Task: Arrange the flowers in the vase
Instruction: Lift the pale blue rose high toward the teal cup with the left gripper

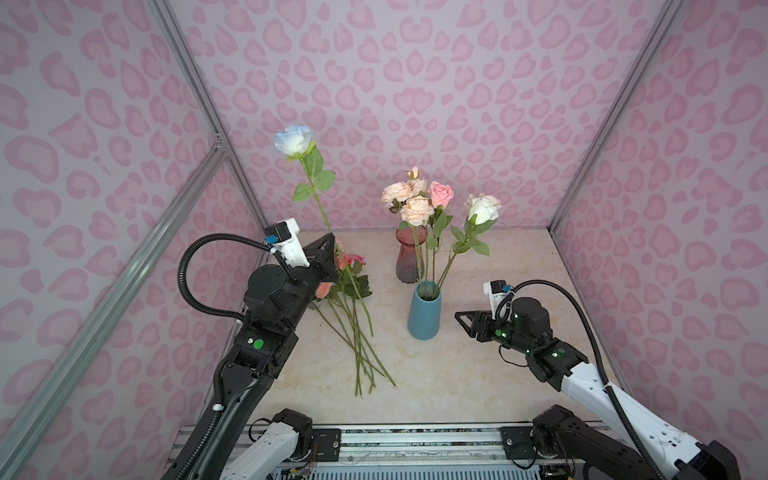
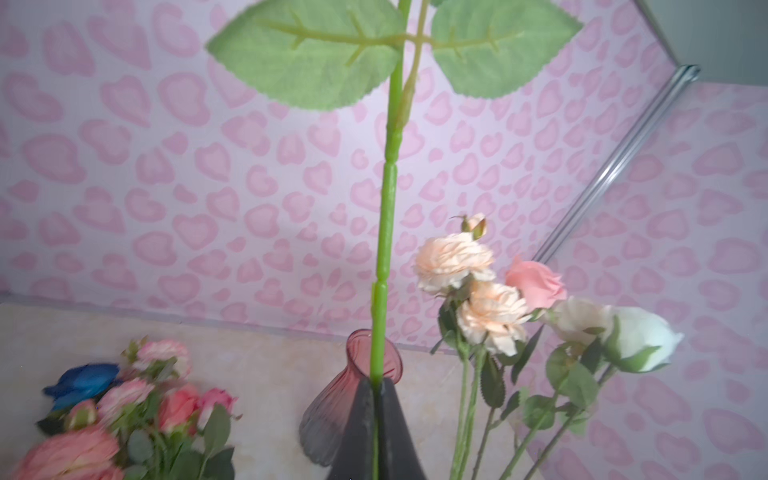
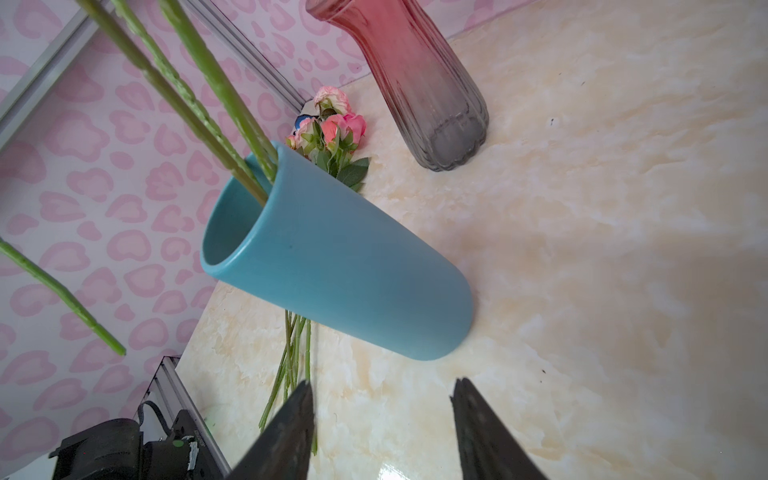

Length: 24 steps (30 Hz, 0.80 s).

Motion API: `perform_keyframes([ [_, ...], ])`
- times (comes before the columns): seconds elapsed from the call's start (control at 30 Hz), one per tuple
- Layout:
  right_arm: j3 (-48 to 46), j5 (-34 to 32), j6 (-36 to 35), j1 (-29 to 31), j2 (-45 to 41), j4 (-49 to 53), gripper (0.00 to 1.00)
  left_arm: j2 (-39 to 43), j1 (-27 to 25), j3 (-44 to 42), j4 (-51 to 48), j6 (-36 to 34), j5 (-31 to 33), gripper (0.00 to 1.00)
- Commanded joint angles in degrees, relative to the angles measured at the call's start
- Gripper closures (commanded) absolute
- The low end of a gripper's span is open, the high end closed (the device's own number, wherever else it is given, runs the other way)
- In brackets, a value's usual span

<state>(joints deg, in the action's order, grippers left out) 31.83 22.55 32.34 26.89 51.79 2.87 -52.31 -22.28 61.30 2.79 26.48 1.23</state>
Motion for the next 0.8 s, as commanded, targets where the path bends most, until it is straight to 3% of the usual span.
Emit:
perform_keyframes([
  [0.0, 0.95, 0.59, -0.45, 0.00, 0.33, -0.33, 0.45, -3.19, -3.04, 3.00, 11.04, -3.05, -1.40, 0.97],
  [0.43, 1.56, -2.07, -2.71, 0.08, -1.82, 2.21, 0.45, -15.61, -13.74, 10.83, 24.49, -10.37, -3.16, 0.97],
  [0.77, 1.93, -3.07, -3.52, 0.00, -1.81, 2.82, 0.45, -24.49, -17.43, 13.87, 29.71, -13.38, -1.82, 0.97],
])
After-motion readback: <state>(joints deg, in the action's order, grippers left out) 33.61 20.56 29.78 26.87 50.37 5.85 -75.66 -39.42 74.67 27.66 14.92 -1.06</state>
